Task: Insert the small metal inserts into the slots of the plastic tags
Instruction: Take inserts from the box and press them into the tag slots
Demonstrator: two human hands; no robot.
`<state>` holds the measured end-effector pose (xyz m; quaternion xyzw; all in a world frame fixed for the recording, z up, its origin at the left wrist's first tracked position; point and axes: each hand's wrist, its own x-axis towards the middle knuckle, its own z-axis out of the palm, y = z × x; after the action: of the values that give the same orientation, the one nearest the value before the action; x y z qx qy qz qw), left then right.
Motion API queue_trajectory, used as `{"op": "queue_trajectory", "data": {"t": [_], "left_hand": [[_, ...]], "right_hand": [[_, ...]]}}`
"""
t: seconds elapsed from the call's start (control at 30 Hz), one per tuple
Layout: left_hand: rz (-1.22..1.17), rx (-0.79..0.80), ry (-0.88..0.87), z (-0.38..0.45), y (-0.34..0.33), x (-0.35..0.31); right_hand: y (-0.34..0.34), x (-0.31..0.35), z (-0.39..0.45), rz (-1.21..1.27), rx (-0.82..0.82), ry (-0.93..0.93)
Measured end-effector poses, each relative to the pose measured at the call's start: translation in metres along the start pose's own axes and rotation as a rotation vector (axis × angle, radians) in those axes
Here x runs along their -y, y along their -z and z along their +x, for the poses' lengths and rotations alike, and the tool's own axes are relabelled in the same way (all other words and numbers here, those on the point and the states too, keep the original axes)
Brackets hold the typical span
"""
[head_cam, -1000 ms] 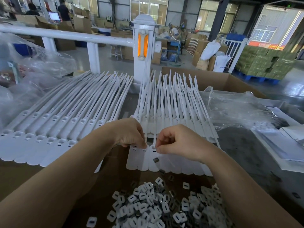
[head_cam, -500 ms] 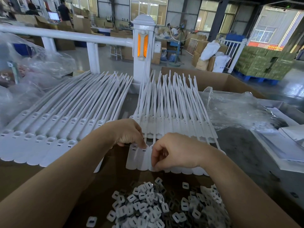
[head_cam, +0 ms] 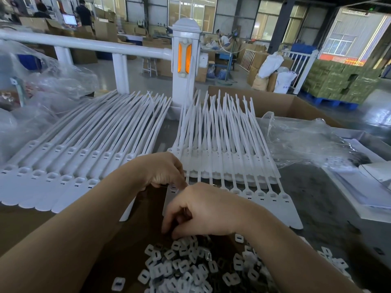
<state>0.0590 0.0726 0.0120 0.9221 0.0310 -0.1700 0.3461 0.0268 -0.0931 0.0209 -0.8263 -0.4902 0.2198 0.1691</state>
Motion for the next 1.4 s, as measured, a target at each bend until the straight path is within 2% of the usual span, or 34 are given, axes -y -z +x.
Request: {"op": "queue_trajectory", "data": {"t": [0.17, 0.27, 0.33, 0.5, 0.6, 0.7, 1.1, 1.4], "left_hand": [[-0.013, 0.000, -0.012, -0.001, -0.001, 0.003], [0.003, -0.014, -0.023, -0.002, -0.001, 0.003], [0.014, -0.018, -0.028, -0.003, 0.000, 0.002], [0.012, -0.001, -0.061, -0.008, 0.006, -0.002], [-0.094, -0.027, -0.115, -0.011, 0.011, -0.007], [-0.199, -0.010, -0.195, -0.014, 0.010, -0.013], [-0.150, -0.045, -0.217, -0.017, 0.002, -0.020], [-0.173, 0.011, -0.175, -0.014, -0.002, -0.018]], "right_hand": [[-0.004, 0.000, 0.002, -0.040, 0.016, -0.017], [-0.003, -0.002, 0.001, 0.025, 0.004, -0.038], [0.000, -0.009, 0.000, 0.089, -0.100, -0.068], [0.009, -0.033, -0.005, 0.294, -0.475, -0.275], [0.014, -0.040, -0.010, 0.427, -0.576, -0.340], [0.017, -0.042, -0.012, 0.457, -0.630, -0.360], [0.017, -0.045, -0.010, 0.463, -0.665, -0.356], [0.015, -0.051, -0.009, 0.512, -0.646, -0.387]]}}
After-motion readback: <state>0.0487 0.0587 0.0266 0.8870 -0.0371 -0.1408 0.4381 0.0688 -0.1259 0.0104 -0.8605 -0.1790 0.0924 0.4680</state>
